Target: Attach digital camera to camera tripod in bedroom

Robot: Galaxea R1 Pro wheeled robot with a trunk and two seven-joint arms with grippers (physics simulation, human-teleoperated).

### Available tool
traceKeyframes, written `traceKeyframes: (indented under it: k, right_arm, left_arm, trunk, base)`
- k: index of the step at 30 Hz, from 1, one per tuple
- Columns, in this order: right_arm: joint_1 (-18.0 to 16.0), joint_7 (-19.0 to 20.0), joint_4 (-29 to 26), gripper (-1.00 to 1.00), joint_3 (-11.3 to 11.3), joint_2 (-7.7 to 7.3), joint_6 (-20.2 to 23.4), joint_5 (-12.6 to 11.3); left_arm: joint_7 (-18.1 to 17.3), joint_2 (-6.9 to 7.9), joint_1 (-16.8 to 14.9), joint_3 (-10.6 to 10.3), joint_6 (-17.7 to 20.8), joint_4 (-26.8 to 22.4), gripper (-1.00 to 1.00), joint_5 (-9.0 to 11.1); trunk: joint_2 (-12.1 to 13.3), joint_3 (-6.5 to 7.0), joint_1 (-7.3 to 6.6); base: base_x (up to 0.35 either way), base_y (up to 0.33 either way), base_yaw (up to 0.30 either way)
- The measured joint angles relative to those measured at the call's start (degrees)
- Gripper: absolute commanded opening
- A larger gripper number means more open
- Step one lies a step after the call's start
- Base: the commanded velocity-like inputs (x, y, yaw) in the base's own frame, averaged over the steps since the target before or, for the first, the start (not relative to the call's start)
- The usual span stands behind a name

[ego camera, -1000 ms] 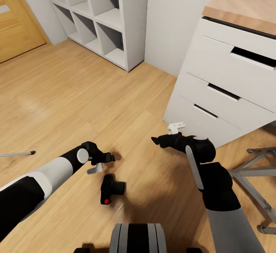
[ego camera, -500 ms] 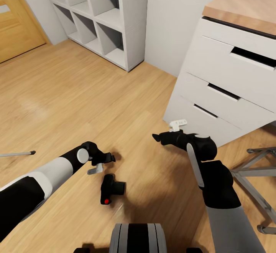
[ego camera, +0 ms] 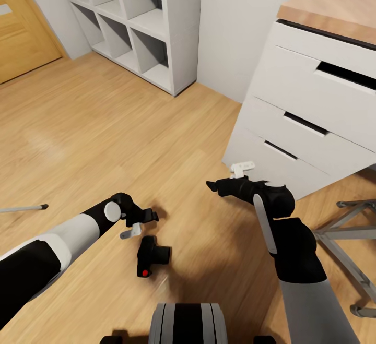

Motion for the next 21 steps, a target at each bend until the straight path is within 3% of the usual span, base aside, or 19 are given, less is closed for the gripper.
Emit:
traceKeyframes:
  k: [21]
  right_arm:
    - [-0.1,0.1,-0.1,1.00,0.1,0.11,0.2,0.0]
  left_arm:
    - [0.0,-0.15,-0.1,-0.1,-0.3,0.2,1.00,0.0]
  trunk:
    - [0.0,-1.87,0.00]
  base:
    - [0.000,0.000,0.000]
